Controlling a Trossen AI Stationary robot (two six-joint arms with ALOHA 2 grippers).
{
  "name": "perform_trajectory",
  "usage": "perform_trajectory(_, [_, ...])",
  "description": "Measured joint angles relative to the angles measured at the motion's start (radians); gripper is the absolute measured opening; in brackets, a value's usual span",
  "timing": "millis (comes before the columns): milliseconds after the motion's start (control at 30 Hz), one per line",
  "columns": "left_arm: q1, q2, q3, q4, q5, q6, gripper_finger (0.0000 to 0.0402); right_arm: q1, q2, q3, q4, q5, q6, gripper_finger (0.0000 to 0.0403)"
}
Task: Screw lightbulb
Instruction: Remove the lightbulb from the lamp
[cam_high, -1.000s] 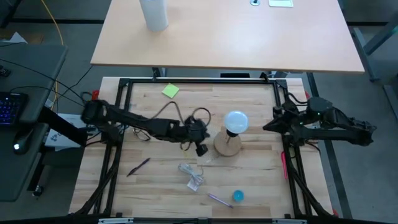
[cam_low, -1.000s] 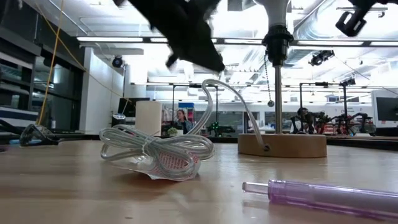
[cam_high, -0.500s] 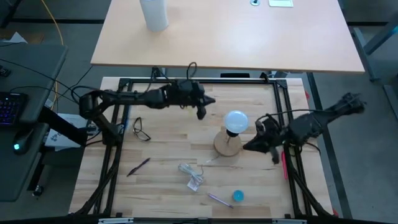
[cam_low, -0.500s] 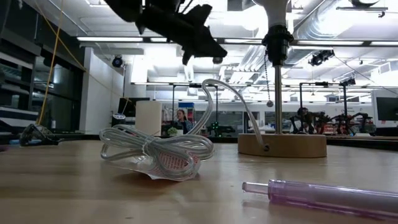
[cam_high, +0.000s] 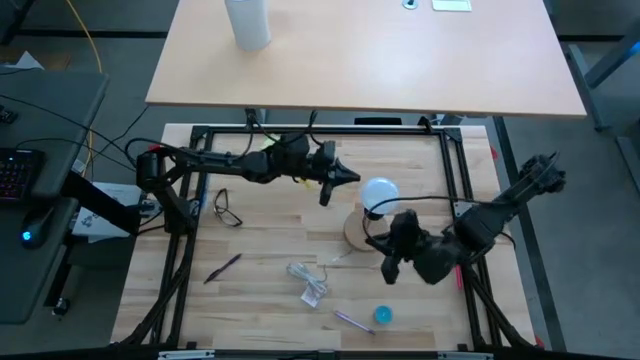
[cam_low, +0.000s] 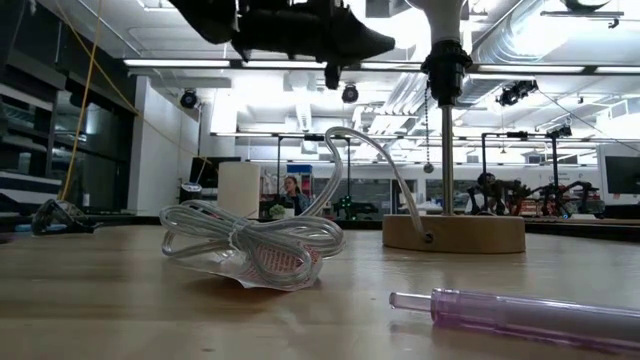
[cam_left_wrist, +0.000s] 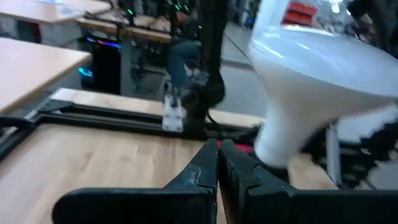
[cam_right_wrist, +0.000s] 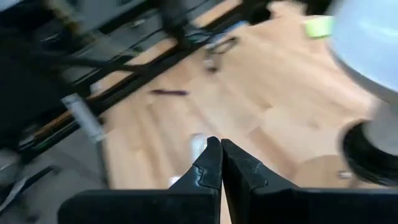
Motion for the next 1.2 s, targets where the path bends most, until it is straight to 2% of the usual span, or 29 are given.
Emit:
perform_trajectory(167, [-0.018, 0.05, 0.04, 0.084, -0.024, -0.042, 0.0, 0.026, 0.021, 0.01, -0.112, 0.212, 0.135, 0.0])
perform_trajectory(267, [-0.032, 0.099, 0.113, 0.076, -0.021, -0.028, 0.0, 0.037, 0.015, 0.011, -0.168, 0.28, 0.207, 0.0])
perform_trajectory(467, [-0.042, 0.221, 0.296, 0.034, -0.019, -0.01, 0.0, 0.043, 0.006, 0.018, -0.185, 0.279, 0.179, 0.0])
perform_trajectory(633, [-0.041, 0.285, 0.372, 0.01, 0.002, -0.018, 0.0, 0.043, 0.007, 0.019, -0.205, 0.29, 0.139, 0.0])
perform_trajectory(767, [-0.049, 0.288, 0.377, 0.005, 0.017, -0.035, 0.0, 0.043, 0.007, 0.019, -0.24, 0.326, 0.152, 0.0])
perform_trajectory(967, [-0.056, 0.28, 0.377, -0.021, 0.107, -0.098, 0.0, 0.043, -0.006, 0.019, -0.292, 0.34, 0.163, 0.0])
perform_trajectory(1200, [-0.056, 0.234, 0.363, -0.168, 0.122, -0.089, 0.0, 0.042, -0.06, 0.019, -0.385, 0.34, 0.163, 0.0])
